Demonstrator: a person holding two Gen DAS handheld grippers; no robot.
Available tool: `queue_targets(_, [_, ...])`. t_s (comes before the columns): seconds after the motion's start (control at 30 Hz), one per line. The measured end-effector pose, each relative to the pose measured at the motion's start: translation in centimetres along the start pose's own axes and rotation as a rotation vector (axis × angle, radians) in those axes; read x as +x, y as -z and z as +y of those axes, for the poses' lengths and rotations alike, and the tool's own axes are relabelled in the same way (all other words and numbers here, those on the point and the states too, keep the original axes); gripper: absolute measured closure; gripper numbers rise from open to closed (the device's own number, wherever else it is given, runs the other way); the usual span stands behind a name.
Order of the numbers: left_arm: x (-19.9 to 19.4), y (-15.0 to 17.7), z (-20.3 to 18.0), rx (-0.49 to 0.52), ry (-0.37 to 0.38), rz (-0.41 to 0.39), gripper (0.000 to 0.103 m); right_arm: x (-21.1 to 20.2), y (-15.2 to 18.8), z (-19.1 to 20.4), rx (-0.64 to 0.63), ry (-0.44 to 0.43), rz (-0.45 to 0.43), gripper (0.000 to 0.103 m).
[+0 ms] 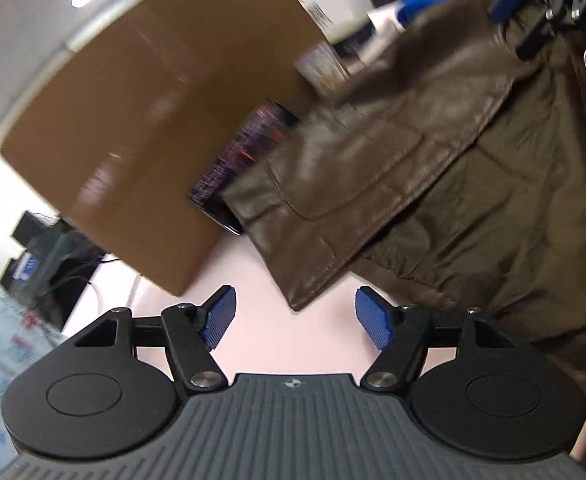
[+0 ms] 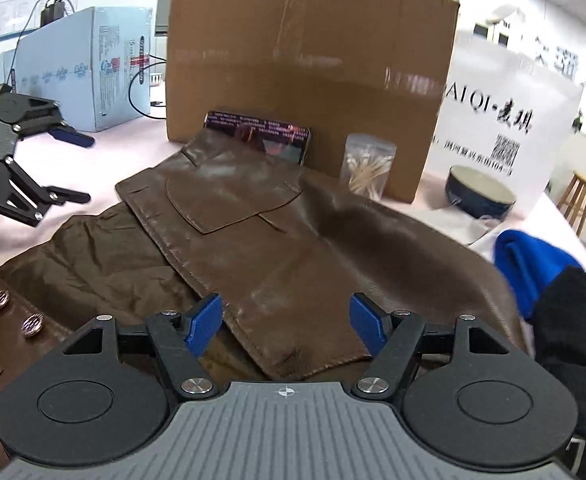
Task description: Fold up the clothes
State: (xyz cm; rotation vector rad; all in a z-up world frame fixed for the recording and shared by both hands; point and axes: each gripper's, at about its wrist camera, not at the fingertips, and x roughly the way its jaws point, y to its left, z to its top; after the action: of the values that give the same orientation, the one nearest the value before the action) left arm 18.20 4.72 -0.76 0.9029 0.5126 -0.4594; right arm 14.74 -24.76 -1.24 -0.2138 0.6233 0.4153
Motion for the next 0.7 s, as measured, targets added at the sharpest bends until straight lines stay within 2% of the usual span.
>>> queue_targets(0.07, [1.6, 0.3, -0.2, 0.044, 0.031, 0.019, 0.043, 0.6, 0.2, -0.1, -0.001, -0.017, 0.02, 0.035])
queue_targets(0.17, [2.5, -0.9, -0.1, 0.157, 0.081, 0.046, 0.044, 1.6, 0.9, 0.0, 0.001, -0.039, 0.051, 0.035])
queue_targets(0.23, [2.8, -1.5, -0.4, 0.212, 0.102, 0.039, 0.049, 2.0, 1.3, 0.0, 0.003, -0.041, 0.058, 0.035])
queue_targets(0.27, [3.2, -1.8, -0.5, 0.23, 0.122, 0.037, 0.055, 2.1, 1.5, 0.0, 0.011, -0.04, 0.049, 0.035])
queue_targets(0.33, [3.7, -2.0, 0.0, 0.217, 0.181, 0.036, 0.069, 2.0, 1.6, -0.2, 0.023, -0.05, 0.041, 0.046])
queue_targets(0.37, [3.7, -1.8, 0.4, 0.189, 0.217, 0.033, 0.086, 1.9, 1.6, -0.2, 0.023, -0.053, 0.037, 0.051])
queue_targets(0.4, [3.8, -1.7, 0.8, 0.16, 0.252, 0.031, 0.093, 1.9, 1.7, -0.2, 0.022, -0.056, 0.033, 0.062])
queue_targets(0.43, [3.8, -1.5, 1.0, 0.145, 0.27, 0.027, 0.094, 1.7, 1.6, -0.1, 0.014, -0.059, 0.031, 0.071])
queue_targets(0.53, [2.8, -0.9, 1.4, 0.102, 0.261, -0.012, 0.098, 1.5, 1.4, 0.4, -0.025, -0.037, 0.018, 0.088])
queue_targets(0.6, [1.5, -0.8, 1.2, 0.084, 0.257, -0.053, 0.099, 0.9, 1.3, 0.4, -0.049, -0.003, -0.012, 0.095])
queue_targets(0.7, [-0.9, -0.8, 0.4, 0.096, 0.248, -0.114, 0.1, -0.5, 1.1, 0.0, -0.065, 0.05, -0.058, 0.098])
